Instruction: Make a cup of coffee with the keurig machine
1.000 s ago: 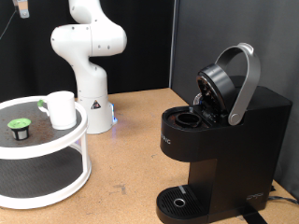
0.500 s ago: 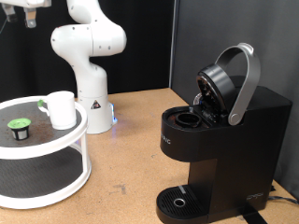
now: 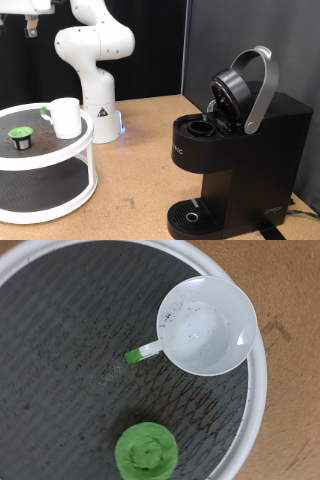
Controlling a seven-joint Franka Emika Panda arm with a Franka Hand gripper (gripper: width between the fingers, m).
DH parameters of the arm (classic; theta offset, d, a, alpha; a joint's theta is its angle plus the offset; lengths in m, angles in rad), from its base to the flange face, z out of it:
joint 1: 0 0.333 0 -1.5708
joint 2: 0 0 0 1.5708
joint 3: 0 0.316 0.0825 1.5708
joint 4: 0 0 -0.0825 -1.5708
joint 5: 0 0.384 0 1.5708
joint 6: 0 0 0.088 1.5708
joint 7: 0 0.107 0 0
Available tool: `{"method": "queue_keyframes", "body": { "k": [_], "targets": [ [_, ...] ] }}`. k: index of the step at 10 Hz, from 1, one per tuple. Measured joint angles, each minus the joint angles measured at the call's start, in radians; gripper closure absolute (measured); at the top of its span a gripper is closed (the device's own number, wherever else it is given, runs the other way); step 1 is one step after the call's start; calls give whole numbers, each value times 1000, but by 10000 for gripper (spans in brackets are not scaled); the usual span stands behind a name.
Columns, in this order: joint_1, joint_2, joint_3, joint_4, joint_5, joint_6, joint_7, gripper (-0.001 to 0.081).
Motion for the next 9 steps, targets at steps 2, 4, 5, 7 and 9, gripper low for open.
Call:
{"method": "queue_keyframes", "body": {
  "k": [2, 4, 5, 7, 9],
  "targets": [
    [30, -15, -55, -30, -8, 70, -131, -1],
    [32, 23, -70, -68, -38, 136, -118, -1],
    [30, 56, -70, -83, -50, 157, -83, -1],
    [25, 91, -69, -84, -54, 171, -64, -1],
    [38, 72, -93, -89, -30, 187, -165, -1]
  ]
}}
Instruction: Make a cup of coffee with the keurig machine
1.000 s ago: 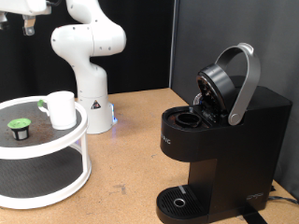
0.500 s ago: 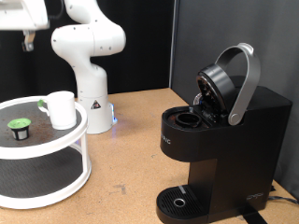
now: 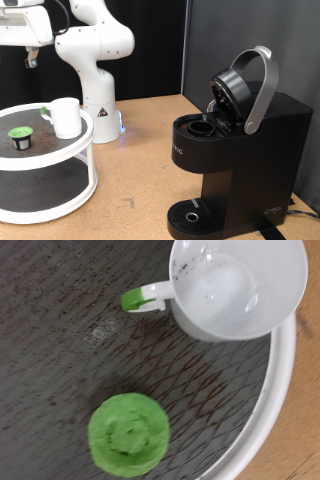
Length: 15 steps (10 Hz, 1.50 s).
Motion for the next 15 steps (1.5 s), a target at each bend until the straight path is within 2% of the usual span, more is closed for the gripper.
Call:
{"method": "queue_keyframes", "body": {
  "k": [2, 4, 8, 13, 15],
  "targets": [
    [14, -2, -21, -12, 3, 2, -70, -1],
    [19, 32, -22, -27, 0, 5, -75, -1],
    [17, 97, -26, -63, -23, 96, -73, -1],
    [14, 108, -43, -84, -34, 116, -93, -1],
    [11, 133, -63, -120, -61, 183, -84, -1]
  ]
}}
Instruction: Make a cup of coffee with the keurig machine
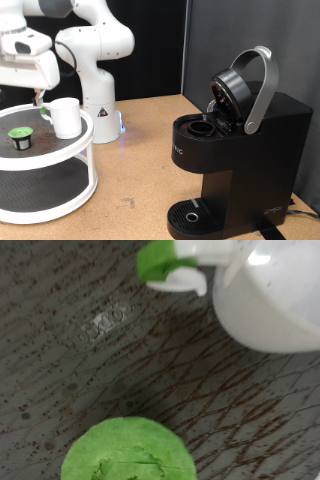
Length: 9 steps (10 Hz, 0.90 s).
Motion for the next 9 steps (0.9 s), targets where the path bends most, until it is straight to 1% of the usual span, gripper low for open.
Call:
{"method": "queue_keyframes", "body": {
  "k": [3, 9],
  "targets": [
    [0, 65, -26, -36, -5, 120, 10, -1],
    [-1, 167, -42, -75, -5, 269, 19, -1]
  ]
}}
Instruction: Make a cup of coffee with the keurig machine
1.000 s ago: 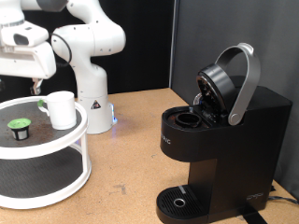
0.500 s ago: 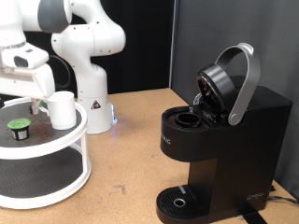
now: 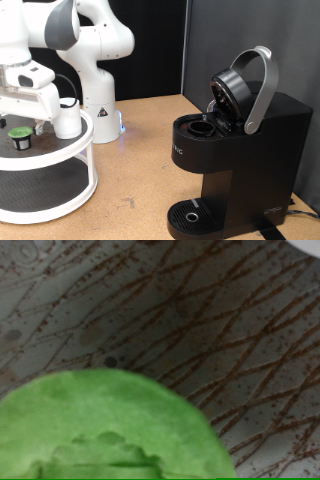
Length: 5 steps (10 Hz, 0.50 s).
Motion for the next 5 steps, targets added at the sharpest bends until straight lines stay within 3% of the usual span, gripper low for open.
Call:
{"method": "queue_keyframes", "body": {
  "k": [5],
  "targets": [
    [0, 45, -3, -6, 19, 30, -3, -1]
  ]
}}
